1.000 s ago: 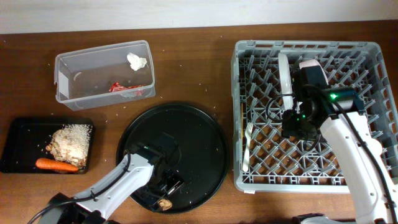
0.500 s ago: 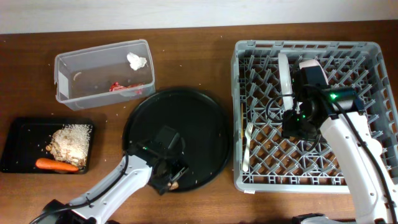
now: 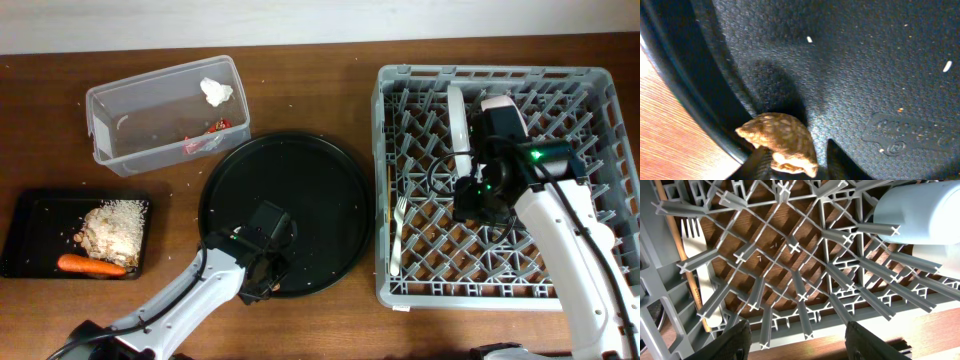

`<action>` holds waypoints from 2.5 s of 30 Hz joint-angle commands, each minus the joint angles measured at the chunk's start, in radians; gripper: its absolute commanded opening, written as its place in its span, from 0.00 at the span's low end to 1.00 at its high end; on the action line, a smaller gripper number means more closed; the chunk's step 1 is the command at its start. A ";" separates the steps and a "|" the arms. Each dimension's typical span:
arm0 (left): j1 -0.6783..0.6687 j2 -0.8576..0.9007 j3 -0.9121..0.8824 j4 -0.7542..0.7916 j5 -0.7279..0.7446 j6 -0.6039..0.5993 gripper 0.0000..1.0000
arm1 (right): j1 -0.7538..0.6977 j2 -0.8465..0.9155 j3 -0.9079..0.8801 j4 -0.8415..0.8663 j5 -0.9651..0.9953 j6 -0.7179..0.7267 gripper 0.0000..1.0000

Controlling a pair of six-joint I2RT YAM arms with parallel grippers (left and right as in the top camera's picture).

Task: Sort waste into correct bins and load items into the dishwasher rack
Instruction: 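Carry the brown food piece left toward the small black tray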

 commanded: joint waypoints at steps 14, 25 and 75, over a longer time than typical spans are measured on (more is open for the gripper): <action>0.050 -0.008 0.015 -0.038 -0.114 0.094 0.09 | -0.007 0.000 -0.006 -0.002 0.016 0.001 0.64; 0.340 -0.147 0.122 -0.092 -0.143 0.286 0.08 | -0.007 0.000 -0.006 -0.003 0.016 0.001 0.64; 0.874 -0.107 0.003 0.011 -0.152 0.514 0.61 | -0.007 0.000 -0.006 -0.001 0.004 0.002 0.64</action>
